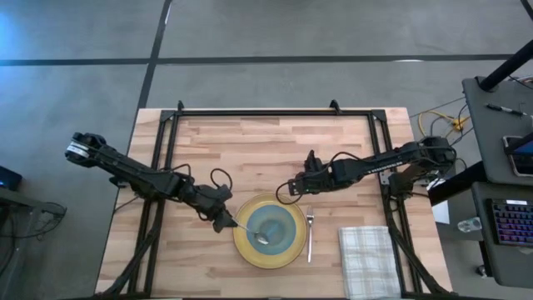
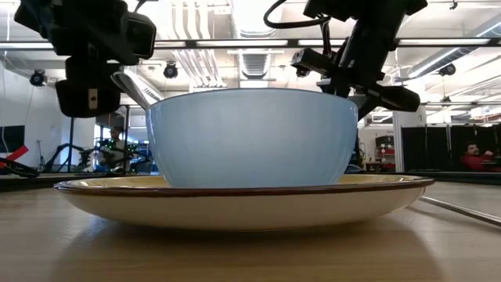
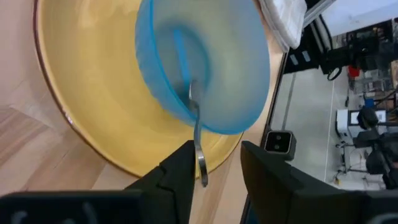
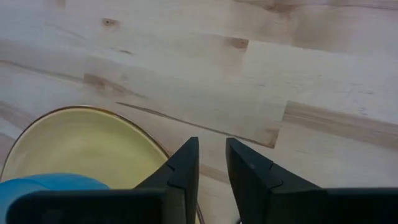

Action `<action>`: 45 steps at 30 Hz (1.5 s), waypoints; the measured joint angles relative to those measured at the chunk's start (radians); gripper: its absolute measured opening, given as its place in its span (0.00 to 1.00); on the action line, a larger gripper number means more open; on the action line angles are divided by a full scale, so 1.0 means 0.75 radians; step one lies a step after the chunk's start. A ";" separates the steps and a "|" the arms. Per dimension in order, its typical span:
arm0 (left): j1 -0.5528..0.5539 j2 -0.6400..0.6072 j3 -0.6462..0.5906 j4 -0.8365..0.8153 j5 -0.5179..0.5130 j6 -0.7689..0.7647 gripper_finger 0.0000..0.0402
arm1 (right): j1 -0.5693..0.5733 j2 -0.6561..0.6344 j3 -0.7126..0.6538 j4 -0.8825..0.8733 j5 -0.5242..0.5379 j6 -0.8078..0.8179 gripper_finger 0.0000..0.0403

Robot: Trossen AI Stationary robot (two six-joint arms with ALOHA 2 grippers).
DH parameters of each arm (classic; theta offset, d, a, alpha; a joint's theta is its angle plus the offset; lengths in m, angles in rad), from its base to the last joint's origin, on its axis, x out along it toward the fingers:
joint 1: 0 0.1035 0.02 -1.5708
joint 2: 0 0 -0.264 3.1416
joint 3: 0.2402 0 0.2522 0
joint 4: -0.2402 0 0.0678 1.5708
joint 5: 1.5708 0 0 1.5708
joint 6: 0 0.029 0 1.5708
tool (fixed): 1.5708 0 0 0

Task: Set table place
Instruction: Put the silver spoon into the blue bowl, then return to Home Position

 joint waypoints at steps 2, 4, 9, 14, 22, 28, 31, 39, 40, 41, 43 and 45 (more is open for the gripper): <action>0.000 -0.003 0.000 -0.026 0.025 0.004 0.28 | 0.000 0.000 0.000 0.006 0.004 0.000 0.19; -0.001 -0.003 0.000 -0.048 0.046 0.007 0.28 | 0.000 0.000 0.000 0.008 0.011 0.000 0.20; -0.002 -0.003 0.001 -0.032 0.055 0.007 0.28 | 0.000 0.000 0.000 0.010 0.014 -0.002 0.20; -0.002 -0.005 0.005 -0.026 0.050 0.006 0.28 | 0.000 0.000 0.000 0.011 0.015 -0.002 0.21; 0.009 -0.119 0.030 -0.024 0.028 0.152 0.28 | 0.006 0.000 0.000 0.013 0.014 -0.006 0.20; 0.019 -0.295 0.041 -0.023 0.024 0.274 0.28 | 0.036 0.000 0.046 0.053 0.123 -0.134 0.18; 0.018 -0.392 0.041 0.056 0.026 0.285 0.28 | 0.101 -0.001 0.156 0.228 0.169 -0.506 0.18; 0.018 -0.642 0.040 0.221 0.041 0.341 0.28 | 0.122 -0.001 0.504 0.319 0.176 -0.884 0.20; 0.019 -0.670 0.040 0.240 0.040 0.308 0.28 | 0.122 -0.002 0.550 0.318 0.165 -0.886 0.20; 0.019 -0.698 0.040 0.269 0.041 0.315 0.28 | 0.124 -0.004 0.598 0.319 0.146 -0.925 0.19; 0.012 -0.740 0.039 0.342 0.072 0.448 0.28 | 0.149 -0.007 0.697 0.347 0.038 -1.122 0.19; 0.000 -0.766 0.033 0.459 0.197 0.613 0.28 | 0.180 -0.009 0.774 0.364 -0.189 -1.389 0.18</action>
